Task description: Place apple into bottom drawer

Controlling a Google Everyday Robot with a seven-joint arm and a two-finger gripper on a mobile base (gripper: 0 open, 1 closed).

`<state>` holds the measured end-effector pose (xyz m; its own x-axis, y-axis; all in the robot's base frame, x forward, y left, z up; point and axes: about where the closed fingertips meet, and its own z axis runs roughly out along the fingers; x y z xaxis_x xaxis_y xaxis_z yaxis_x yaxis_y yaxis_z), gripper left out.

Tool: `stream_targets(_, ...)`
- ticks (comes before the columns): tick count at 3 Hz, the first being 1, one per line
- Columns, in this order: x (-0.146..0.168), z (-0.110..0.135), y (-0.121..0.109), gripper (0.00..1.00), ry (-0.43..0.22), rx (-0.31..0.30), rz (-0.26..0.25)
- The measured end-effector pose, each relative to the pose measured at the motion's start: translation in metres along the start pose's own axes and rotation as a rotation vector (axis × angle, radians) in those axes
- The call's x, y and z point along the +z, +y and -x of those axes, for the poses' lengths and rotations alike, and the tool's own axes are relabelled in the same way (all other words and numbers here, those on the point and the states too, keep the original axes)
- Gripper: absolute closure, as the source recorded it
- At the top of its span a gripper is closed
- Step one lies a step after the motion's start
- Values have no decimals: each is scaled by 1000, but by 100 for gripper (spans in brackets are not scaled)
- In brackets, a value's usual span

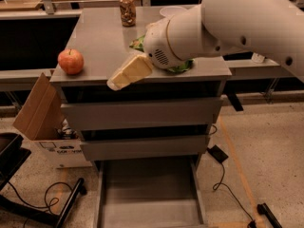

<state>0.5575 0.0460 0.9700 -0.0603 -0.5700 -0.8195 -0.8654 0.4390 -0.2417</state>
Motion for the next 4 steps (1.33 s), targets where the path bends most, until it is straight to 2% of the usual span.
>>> stream_targets(1,34,11,-2,0,-25,-13,0)
stream_targets(2,104,31,-4,0,-89,-12,16)
stream_targets(3,159,46,-6,0,-133,1,27)
stream_targets(4,195,51,-3,0,-156,28,39)
